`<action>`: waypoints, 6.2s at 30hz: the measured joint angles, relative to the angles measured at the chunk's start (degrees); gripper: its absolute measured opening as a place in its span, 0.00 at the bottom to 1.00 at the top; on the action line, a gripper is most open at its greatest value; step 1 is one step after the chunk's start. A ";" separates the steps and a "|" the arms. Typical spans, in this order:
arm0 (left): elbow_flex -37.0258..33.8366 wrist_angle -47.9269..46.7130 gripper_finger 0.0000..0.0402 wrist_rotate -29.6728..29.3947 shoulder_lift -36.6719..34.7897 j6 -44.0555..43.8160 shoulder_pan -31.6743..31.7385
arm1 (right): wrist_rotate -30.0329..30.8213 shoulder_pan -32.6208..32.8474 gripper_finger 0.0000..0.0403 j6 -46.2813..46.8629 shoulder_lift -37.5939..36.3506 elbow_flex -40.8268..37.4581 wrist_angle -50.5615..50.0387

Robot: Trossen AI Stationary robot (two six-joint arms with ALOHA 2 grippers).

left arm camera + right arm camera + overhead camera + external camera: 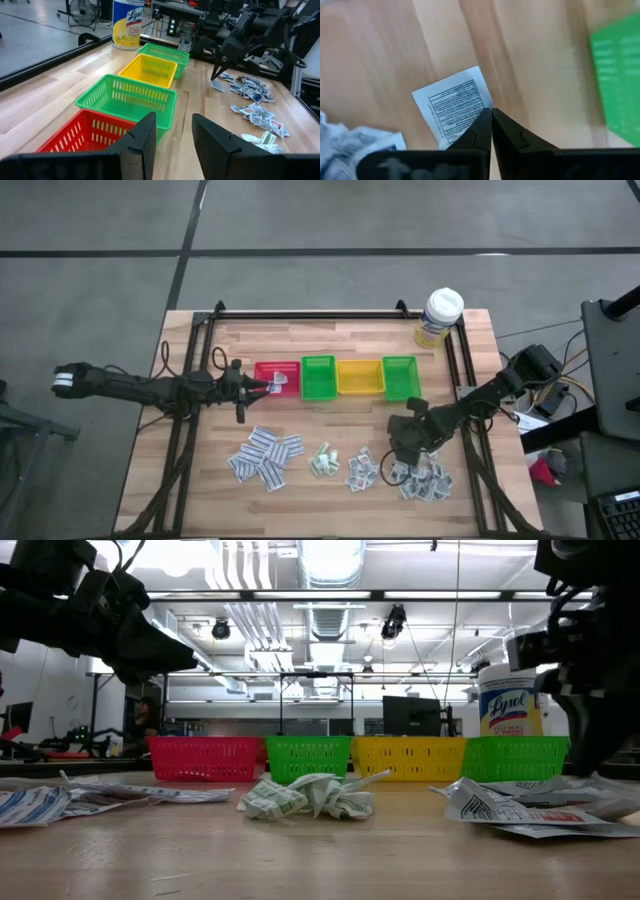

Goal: Pick & Place First Aid Supplies
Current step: Put the alcohol pad into the red basket

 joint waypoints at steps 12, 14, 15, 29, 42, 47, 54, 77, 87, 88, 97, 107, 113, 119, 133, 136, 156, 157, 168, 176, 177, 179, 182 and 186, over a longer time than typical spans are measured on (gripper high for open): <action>0.00 1.32 0.30 3.35 0.39 -3.02 -0.01 | 3.19 0.04 0.02 -1.92 -1.03 3.26 -0.11; 0.00 2.13 0.30 4.59 0.82 -3.15 0.01 | 4.52 0.04 0.02 -2.68 -1.11 3.97 0.11; 0.00 2.72 0.30 4.91 1.12 -3.24 -0.01 | 5.15 0.04 0.02 -3.15 -1.16 4.32 0.05; 0.00 14.61 0.30 7.21 10.14 -4.59 -2.34 | 20.01 0.07 0.02 -11.88 -2.14 12.06 0.31; 5.50 21.46 0.30 7.29 22.12 -1.93 -5.19 | 30.96 0.04 0.02 -18.28 -1.86 17.12 0.70; 10.34 21.48 0.30 7.44 27.35 0.68 -5.72 | 32.87 0.04 0.02 -18.29 -1.81 17.60 0.75; 16.19 21.38 0.30 7.61 34.64 1.15 -5.76 | 34.00 0.04 0.02 -18.23 -1.77 17.52 0.85; 34.54 21.30 0.30 7.58 54.49 1.66 -5.81 | 40.46 0.17 0.02 -26.71 -1.77 17.31 8.52; 38.98 21.28 0.30 7.55 58.20 1.34 -5.76 | 40.48 0.17 0.02 -28.99 -1.77 17.16 11.50; 39.23 21.24 0.30 7.50 58.36 1.30 -5.76 | 40.48 0.17 0.02 -28.98 -1.77 17.16 11.52; 40.98 21.38 0.30 6.60 58.60 -0.04 -5.72 | 42.17 0.17 0.02 -31.01 0.04 17.33 12.64; 40.79 20.74 0.30 5.06 58.60 -1.85 -5.70 | 43.45 0.17 0.02 -32.11 -0.02 17.53 14.23; 40.72 20.42 0.30 4.05 58.61 -3.37 -5.70 | 43.43 0.17 0.02 -32.37 -0.02 17.53 15.88; 41.18 19.90 0.30 4.02 58.60 -3.50 -5.68 | 43.34 0.17 0.02 -35.43 -0.04 17.53 18.95; 41.70 19.75 0.30 3.97 58.59 -4.14 -5.57 | 43.30 0.17 0.02 -35.63 -0.04 17.51 18.94; 41.70 19.71 0.30 3.59 58.59 -4.14 -5.48 | 43.28 0.17 0.02 -35.62 -0.04 17.51 19.61; 42.19 19.76 0.30 2.07 58.59 -1.77 -5.35 | 41.51 0.17 0.02 -39.21 -0.11 17.51 26.35; 42.32 19.69 0.30 1.90 58.59 -1.65 -5.33 | 40.97 0.17 0.02 -39.19 -0.11 17.51 26.36; 42.45 19.44 0.04 3.09 58.59 0.01 -5.19 | 40.66 0.17 0.02 -39.19 -0.11 17.51 26.45; 42.43 19.27 0.00 3.67 58.59 0.17 -5.11 | 39.96 0.17 0.02 -39.01 -0.11 17.51 26.73; 42.41 19.22 0.00 3.67 58.59 0.16 -5.09 | 39.95 0.17 0.02 -39.01 -0.10 17.51 26.72; 42.38 18.89 0.00 3.65 58.59 0.02 -5.08 | 39.80 0.17 0.02 -39.01 -0.11 17.51 26.73; 42.36 18.14 0.00 3.65 58.59 0.00 -5.08 | 39.79 0.17 0.02 -39.01 -0.11 17.51 26.74; 42.34 16.40 0.00 2.53 58.59 -0.10 -5.08 | 39.65 0.17 0.02 -39.04 -0.11 17.51 26.73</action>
